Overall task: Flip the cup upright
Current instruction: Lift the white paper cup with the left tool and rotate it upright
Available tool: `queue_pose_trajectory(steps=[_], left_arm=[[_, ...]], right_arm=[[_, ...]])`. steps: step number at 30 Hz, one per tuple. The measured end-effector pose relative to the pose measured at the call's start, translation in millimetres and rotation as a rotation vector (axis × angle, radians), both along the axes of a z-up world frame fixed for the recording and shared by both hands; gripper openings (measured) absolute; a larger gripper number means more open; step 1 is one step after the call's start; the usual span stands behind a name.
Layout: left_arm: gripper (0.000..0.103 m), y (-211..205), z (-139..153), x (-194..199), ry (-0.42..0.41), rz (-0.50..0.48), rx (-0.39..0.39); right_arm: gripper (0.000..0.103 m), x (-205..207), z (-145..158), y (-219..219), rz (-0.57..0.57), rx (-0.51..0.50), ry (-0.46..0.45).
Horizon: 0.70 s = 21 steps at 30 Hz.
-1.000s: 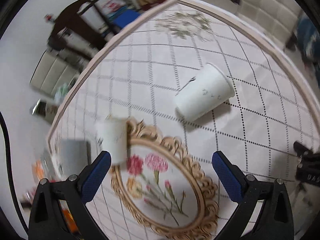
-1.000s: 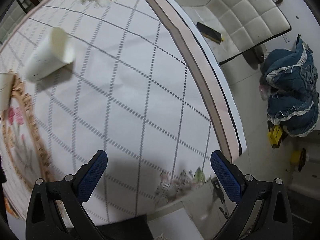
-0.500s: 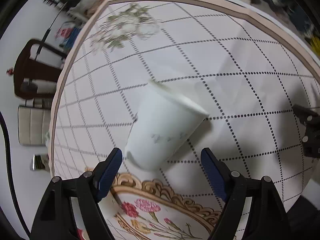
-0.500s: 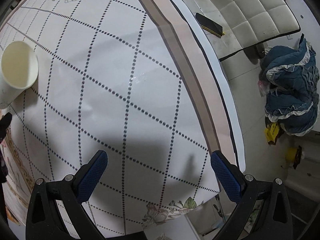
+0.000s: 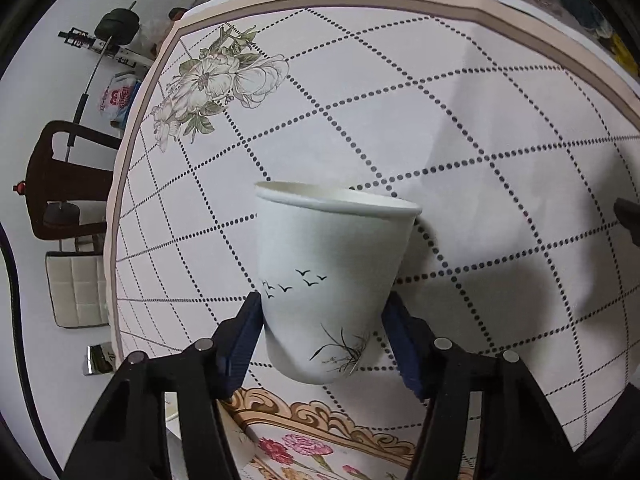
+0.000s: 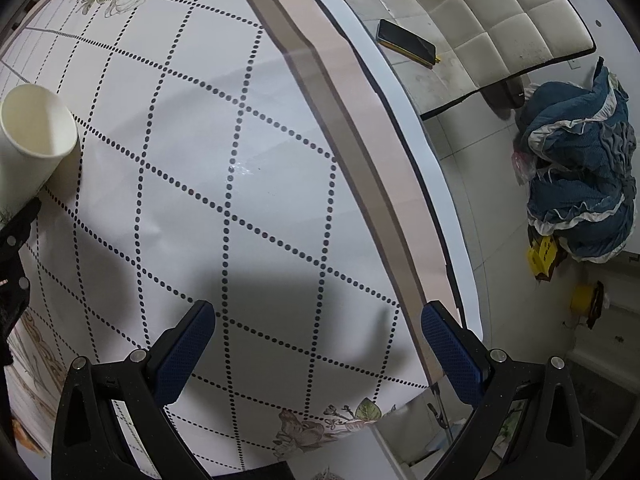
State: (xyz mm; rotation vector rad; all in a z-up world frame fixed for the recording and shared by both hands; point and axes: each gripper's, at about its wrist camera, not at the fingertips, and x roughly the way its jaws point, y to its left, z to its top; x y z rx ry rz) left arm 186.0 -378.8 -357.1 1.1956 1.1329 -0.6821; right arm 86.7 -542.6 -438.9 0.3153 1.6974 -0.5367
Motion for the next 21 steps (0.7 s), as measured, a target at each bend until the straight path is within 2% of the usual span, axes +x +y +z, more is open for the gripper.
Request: queue_pose_trajectory(steps=[6,11,16,21], left_arm=[[0.057,10.1,16.2,-1.5,0.011,0.102,-0.057],[0.057,42.4,38.7,-4.7,0.028,0.254,-0.124],[0.057,104.5,63.6,-9.9,0.057,0.48,-0.192],[0.057,177.5,87.0,-31.9,0.072,0.699,-0.255]], right_arm=[[0.103,-4.2,4.4,5.5,0.024,-0.001,0.015],[0.103,-1.7,16.9,19.2,0.082,-0.03,0.002],[0.103,3.2,37.3,43.5,0.11,-0.046,-0.033],[0.103,2.6,65.2,92.3,0.158,-0.067,-0.092]])
